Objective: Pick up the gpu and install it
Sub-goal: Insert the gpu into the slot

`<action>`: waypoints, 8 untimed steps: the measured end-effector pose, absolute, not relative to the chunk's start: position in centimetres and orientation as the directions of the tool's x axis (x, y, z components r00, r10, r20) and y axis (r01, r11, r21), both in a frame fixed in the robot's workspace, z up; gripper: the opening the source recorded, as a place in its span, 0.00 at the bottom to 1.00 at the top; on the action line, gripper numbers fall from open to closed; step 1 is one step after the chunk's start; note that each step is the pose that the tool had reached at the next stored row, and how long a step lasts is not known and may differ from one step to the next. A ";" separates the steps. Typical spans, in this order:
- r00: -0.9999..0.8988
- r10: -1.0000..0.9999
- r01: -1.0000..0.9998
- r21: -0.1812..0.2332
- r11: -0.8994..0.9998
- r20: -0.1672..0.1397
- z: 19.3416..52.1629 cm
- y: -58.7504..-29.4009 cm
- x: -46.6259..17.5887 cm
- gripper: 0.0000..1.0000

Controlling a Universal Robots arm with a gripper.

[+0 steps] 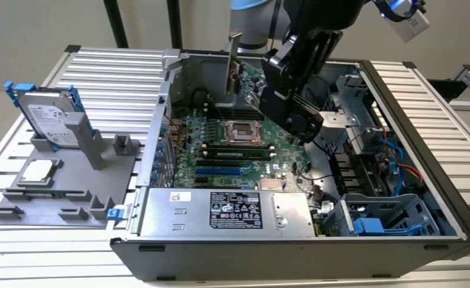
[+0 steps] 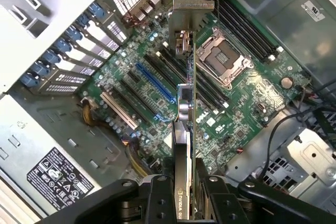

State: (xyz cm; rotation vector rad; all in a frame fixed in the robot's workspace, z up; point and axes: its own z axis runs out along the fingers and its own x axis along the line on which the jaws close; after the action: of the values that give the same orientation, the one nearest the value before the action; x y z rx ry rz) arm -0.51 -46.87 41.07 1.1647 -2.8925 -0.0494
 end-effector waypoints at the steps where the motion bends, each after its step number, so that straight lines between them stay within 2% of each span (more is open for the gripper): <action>1: -0.717 -0.697 -0.696 0.038 0.717 0.010 41.1 -46.9 -0.5 0.00; 8: -0.688 -0.726 -0.725 0.037 0.688 0.010 41.1 -46.9 -0.5 0.00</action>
State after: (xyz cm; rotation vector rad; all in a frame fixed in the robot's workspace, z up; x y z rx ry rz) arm -0.51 -46.87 41.07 1.2308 -2.8637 -0.0467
